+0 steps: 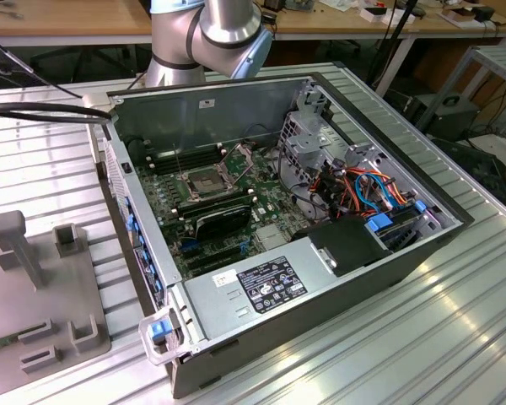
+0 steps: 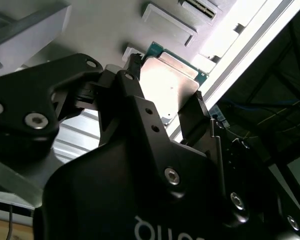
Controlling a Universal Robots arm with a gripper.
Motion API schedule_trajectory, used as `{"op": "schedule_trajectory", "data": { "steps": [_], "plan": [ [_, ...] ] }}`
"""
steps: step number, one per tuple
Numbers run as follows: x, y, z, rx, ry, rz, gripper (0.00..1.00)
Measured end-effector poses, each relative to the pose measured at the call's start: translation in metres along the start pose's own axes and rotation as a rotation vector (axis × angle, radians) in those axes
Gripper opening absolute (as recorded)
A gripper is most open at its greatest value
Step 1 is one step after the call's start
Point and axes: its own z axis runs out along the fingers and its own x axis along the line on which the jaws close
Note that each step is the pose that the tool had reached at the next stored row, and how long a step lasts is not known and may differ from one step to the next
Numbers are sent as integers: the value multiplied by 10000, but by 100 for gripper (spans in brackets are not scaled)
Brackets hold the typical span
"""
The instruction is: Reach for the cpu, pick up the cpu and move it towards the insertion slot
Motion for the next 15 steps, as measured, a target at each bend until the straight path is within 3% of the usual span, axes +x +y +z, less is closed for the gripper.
{"op": "schedule_trajectory", "data": {
  "steps": [6, 12, 15],
  "plan": [
    [1, 5, -117, 3, -1, 0, 55],
    [-2, 6, -121, 4, 0, 1, 55],
    [-42, 8, -121, 3, -1, 0, 55]
  ]
}}
